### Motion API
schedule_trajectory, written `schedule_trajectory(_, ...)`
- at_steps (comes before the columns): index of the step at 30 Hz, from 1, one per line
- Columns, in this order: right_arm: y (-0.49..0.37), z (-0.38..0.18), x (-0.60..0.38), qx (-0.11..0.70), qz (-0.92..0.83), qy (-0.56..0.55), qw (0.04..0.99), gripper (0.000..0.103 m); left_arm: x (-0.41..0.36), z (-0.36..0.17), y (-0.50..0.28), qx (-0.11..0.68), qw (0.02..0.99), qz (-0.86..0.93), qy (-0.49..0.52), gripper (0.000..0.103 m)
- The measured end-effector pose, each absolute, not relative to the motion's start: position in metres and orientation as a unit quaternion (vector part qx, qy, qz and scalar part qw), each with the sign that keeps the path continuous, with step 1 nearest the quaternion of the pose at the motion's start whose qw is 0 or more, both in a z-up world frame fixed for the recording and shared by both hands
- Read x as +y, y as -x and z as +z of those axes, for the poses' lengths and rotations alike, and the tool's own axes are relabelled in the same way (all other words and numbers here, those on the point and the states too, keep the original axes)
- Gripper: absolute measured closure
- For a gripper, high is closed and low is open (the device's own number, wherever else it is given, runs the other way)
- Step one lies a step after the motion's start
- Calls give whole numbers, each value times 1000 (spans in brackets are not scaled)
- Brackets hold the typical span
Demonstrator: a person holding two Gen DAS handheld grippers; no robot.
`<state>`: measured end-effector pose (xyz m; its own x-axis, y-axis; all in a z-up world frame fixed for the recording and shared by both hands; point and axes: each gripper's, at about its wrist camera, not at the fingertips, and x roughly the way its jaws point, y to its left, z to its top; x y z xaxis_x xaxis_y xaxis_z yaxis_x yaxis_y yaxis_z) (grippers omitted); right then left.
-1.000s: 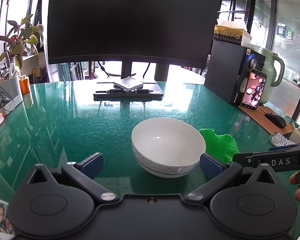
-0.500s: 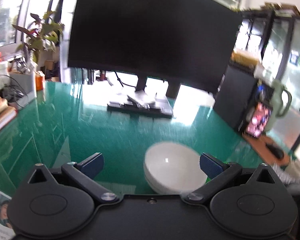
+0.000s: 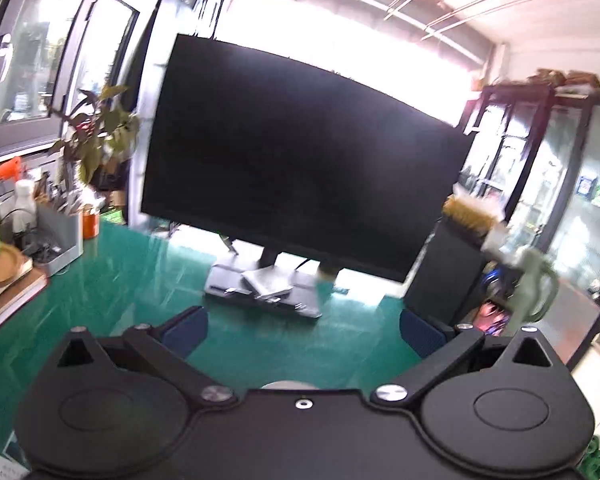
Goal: Clean bowl
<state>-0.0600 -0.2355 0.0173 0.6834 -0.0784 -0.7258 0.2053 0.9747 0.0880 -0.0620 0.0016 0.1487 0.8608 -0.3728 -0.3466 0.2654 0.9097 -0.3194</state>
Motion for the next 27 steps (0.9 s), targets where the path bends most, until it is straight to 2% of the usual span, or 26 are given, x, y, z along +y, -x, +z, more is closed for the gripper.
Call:
schedule_trajectory(10,59,18,-234,392,-73,-80,914,0,-4,165,60,189,946,-185,188,0)
schedule_trajectory(18,59,20,-235,384,-76,-77,917,0,-13,166,62,186,944,-204,182,0)
schedule_trajectory(24,55,20,-237,376,-80,-72,920,0,-5,132,53,187,951,-197,145,0)
schedule_trajectory(27,52,23,-242,371,-85,-69,922,0,5,96,40,223,952,-160,138,0)
